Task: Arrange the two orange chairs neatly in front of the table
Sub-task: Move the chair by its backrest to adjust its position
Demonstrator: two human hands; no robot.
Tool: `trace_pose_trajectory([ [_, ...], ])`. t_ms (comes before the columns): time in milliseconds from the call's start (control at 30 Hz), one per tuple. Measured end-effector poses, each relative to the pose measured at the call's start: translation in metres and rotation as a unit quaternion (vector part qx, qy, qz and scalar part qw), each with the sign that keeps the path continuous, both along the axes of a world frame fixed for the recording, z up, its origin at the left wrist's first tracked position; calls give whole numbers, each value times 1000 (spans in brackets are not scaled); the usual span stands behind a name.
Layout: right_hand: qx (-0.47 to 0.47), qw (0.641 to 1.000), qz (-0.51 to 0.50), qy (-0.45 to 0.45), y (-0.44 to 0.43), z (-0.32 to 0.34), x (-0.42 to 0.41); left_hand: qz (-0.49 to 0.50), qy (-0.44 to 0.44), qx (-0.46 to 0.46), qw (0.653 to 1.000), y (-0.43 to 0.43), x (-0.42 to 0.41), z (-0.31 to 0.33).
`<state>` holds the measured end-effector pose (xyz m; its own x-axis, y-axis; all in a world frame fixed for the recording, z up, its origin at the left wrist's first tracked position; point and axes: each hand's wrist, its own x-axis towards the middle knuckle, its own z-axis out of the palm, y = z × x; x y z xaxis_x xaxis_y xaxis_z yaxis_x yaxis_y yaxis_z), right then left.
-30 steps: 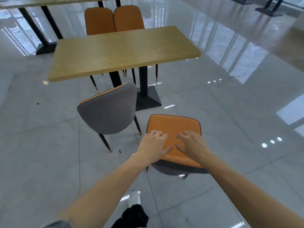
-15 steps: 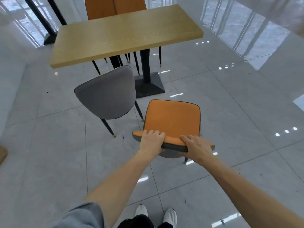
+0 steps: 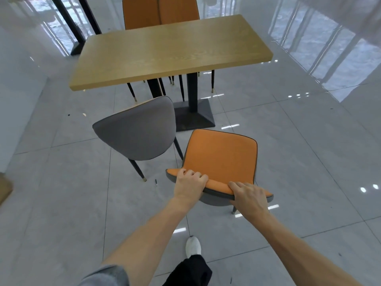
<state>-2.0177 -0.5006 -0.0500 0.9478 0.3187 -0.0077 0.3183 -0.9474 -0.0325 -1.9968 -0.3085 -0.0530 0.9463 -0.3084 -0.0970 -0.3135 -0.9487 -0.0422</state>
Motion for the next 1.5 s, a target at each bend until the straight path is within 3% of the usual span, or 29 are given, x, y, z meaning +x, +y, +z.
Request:
trace_pose_trajectory([
  [400, 27, 998, 27, -42, -12, -9, 139, 0, -53, -18, 998, -9, 127, -4],
  [967, 34, 996, 66, -43, -5, -11, 293, 53, -46, -19, 997, -2, 266, -11],
  [1500, 61, 991, 110, -37, -12, -7, 343, 74, -26, -25, 997, -5, 308, -11],
])
